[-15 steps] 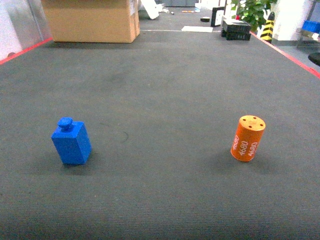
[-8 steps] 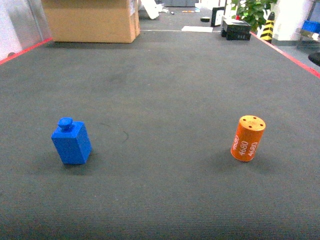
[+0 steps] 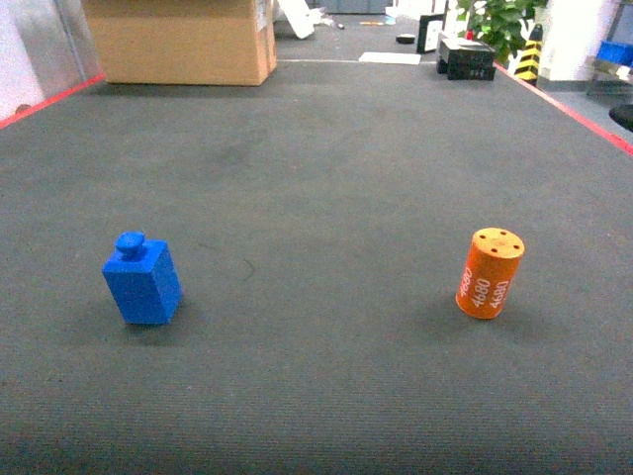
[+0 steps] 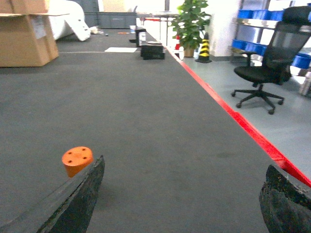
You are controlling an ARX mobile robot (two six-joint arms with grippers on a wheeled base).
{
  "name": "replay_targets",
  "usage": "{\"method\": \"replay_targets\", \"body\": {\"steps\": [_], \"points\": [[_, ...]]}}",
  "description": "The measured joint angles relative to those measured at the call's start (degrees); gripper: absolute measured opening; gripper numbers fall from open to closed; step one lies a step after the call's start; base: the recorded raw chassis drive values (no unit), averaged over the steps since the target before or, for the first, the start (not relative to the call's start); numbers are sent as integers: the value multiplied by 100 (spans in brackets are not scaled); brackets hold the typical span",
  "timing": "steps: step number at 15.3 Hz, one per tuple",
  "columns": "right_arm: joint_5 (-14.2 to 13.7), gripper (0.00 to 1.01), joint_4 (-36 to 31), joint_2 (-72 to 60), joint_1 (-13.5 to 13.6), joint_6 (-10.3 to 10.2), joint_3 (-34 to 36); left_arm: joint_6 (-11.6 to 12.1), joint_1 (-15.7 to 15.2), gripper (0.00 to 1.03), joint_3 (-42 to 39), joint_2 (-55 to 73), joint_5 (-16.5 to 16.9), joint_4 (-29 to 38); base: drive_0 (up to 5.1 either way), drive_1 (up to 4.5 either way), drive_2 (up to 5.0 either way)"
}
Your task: Sort blue parts and orange caps into right shelf containers
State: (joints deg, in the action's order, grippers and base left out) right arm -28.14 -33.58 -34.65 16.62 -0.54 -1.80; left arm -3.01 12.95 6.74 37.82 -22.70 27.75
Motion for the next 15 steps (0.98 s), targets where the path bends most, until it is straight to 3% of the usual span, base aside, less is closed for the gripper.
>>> {"method": "replay_targets", "body": {"steps": [1,2,3,4,7,10,15], "points": [[238,98,-1298,-1617,101,-46,-448,-13,66,98,527,1464,330,1161,0,0,0],[446,98,-2133,-2885,103,-177,-1014,-24,140,98,1010,2632,435,1891,0,0,0],[595,98,-2439,-3818,175,-334,-1447,-50,205,98,1423,3626,503,2273,0,0,0],[704,98,-2516,-4537,299,-402,-1733,-96,223,98,1694,4295,549,2406,0,0,0],[780,98,-2603,-6061,341,-455,-2500,-155,210,98,2236,5661,769,2511,0,0,0],[999,98,-2509,-7007,275,-686,-3097,-332,114,98,2601,6428,1027,2568,0,0,0],[1038,98,-2391,-7991,271,-903,-3670,-426,85,98,3029,7206,1167,2446,0,0,0]]}}
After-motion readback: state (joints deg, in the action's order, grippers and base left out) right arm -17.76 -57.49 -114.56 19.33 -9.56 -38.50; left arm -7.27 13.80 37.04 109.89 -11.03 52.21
